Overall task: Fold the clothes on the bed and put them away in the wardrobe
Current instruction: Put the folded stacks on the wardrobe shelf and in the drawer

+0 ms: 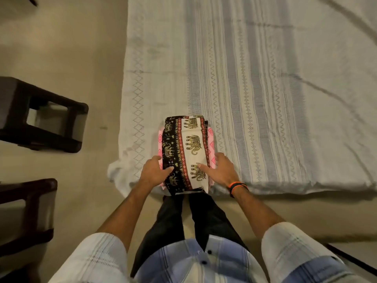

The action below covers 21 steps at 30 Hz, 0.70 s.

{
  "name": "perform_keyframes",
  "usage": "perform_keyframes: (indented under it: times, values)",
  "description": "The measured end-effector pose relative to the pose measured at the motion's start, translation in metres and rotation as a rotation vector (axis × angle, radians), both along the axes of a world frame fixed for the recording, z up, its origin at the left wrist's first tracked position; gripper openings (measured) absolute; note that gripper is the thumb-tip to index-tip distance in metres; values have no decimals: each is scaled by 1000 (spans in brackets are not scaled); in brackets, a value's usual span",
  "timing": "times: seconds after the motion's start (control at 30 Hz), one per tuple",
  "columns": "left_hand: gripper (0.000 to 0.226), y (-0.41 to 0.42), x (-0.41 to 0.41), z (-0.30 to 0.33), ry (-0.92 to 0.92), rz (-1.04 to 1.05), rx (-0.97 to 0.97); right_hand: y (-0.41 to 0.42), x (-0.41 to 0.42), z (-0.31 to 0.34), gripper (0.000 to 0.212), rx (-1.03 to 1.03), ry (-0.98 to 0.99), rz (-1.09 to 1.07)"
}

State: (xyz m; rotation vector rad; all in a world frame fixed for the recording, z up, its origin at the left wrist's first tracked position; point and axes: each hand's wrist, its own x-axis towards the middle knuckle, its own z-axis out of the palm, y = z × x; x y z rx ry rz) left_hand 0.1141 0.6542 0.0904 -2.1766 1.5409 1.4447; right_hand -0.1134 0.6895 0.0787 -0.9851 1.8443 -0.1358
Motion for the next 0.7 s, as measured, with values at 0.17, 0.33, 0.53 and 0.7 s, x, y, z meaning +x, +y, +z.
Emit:
perform_keyframes:
  times: [0.17, 0.33, 0.53, 0.7]
  values:
    - [71, -28, -1, -46, 62, 145, 42, -22, -6, -68, 117, 83, -44, -86]
    - [70, -41, 1, -88, 299, 490, 213, -37, 2, -84, 83, 90, -289, -330]
    - [69, -48, 1, -115, 349, 619, 274, -47, -1, -102, 60, 90, -402, -444]
    - [62, -56, 3, -120, 379, 598, 305, -48, 8, -121, 104, 59, -279, -425]
